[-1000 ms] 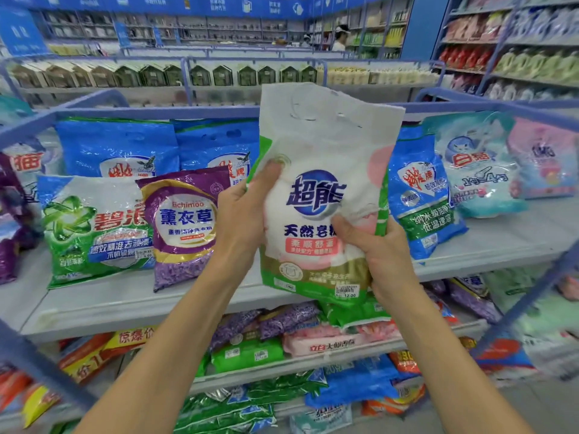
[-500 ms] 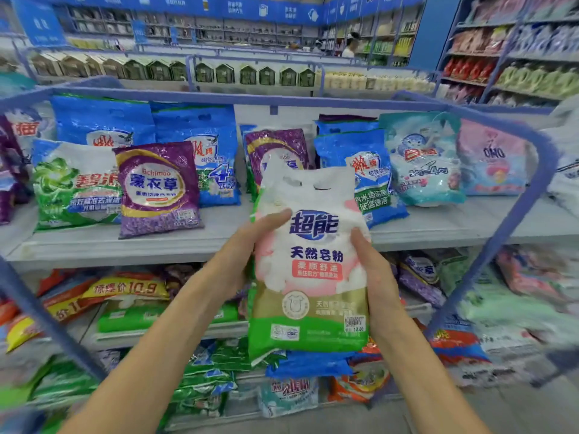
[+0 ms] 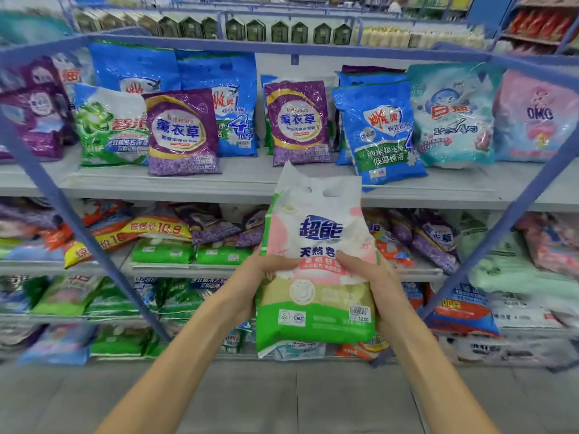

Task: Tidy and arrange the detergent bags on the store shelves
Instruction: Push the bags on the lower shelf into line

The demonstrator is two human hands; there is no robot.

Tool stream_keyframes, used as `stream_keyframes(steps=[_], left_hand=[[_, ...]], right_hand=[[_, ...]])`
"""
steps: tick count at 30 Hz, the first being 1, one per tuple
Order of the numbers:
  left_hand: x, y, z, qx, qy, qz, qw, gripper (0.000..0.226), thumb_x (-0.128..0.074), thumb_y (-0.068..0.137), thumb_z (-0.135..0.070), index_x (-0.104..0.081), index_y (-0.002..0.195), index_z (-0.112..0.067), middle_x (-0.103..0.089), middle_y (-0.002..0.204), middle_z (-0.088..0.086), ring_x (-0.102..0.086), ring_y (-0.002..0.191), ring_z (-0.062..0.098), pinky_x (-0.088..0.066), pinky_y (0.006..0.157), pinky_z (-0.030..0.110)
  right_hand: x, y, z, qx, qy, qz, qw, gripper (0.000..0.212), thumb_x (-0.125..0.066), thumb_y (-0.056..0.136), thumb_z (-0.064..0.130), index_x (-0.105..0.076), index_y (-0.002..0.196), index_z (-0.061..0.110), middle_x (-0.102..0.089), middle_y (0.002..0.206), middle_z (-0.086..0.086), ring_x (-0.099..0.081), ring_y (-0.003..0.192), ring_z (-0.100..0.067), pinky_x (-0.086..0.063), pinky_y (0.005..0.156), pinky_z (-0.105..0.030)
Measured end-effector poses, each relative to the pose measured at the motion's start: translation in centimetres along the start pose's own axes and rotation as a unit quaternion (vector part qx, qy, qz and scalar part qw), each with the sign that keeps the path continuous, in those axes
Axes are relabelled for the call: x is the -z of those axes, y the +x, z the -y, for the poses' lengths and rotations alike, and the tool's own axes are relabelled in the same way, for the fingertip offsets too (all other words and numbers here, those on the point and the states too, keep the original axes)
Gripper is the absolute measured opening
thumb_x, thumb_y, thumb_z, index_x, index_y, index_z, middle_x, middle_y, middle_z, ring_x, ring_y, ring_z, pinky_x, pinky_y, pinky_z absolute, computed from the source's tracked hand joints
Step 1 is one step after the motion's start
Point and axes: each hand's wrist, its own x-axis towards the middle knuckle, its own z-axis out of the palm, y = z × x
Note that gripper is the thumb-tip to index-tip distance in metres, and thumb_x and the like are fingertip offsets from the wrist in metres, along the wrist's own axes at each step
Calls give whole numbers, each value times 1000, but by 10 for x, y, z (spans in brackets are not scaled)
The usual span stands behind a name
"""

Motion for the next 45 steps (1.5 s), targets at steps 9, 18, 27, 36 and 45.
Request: stream_keyframes(steps=[9, 18, 27, 36, 45], left_hand=[[66, 11, 52, 15, -78, -54, 995, 45, -61, 100, -23, -46, 142, -32, -74, 122, 10, -70, 112, 38, -52, 101, 61], [151, 50, 58, -8, -123, -138, 983, 50, -66, 98, -18, -48, 143, -29, -75, 120, 7, -74, 105, 33, -55, 96, 56], [185, 100, 54, -49, -57, -120, 990, 86, -86, 69, 2, -51, 141, -29, -76, 118, 5, -75, 101, 30, -60, 87, 49], [209, 170, 72, -175, 24, -130, 976, 126, -96, 45, -2, -37, 153, -31, -70, 130, -5, -69, 116, 19, -51, 107, 46], [217, 218, 94, -248, 189, -275, 909, 77, -81, 84, -42, -47, 150, -22, -54, 147, -9, -49, 136, 7, -37, 115, 27]], right_hand=[[-27, 15, -73, -104, -24, -13, 994, 42, -70, 86, 1, -64, 127, 12, -76, 115, -16, -73, 103, -40, -54, 96, -62], [-86, 52, -125, -133, -74, 23, 988, 55, -78, 84, 10, -60, 131, 31, -76, 119, -1, -73, 107, -29, -57, 90, -63], [-99, 116, -153, -57, -101, 8, 993, 58, -85, 76, 10, -65, 128, 29, -75, 120, -1, -70, 115, -27, -50, 105, -56], [-94, 204, -176, 27, -123, 6, 992, 67, -79, 82, 5, -57, 141, 27, -73, 125, 5, -68, 118, -17, -48, 110, -50], [-117, 268, -188, 32, -141, -26, 989, 39, -78, 89, 17, -58, 122, 15, -72, 113, -8, -74, 99, -27, -63, 64, -41]])
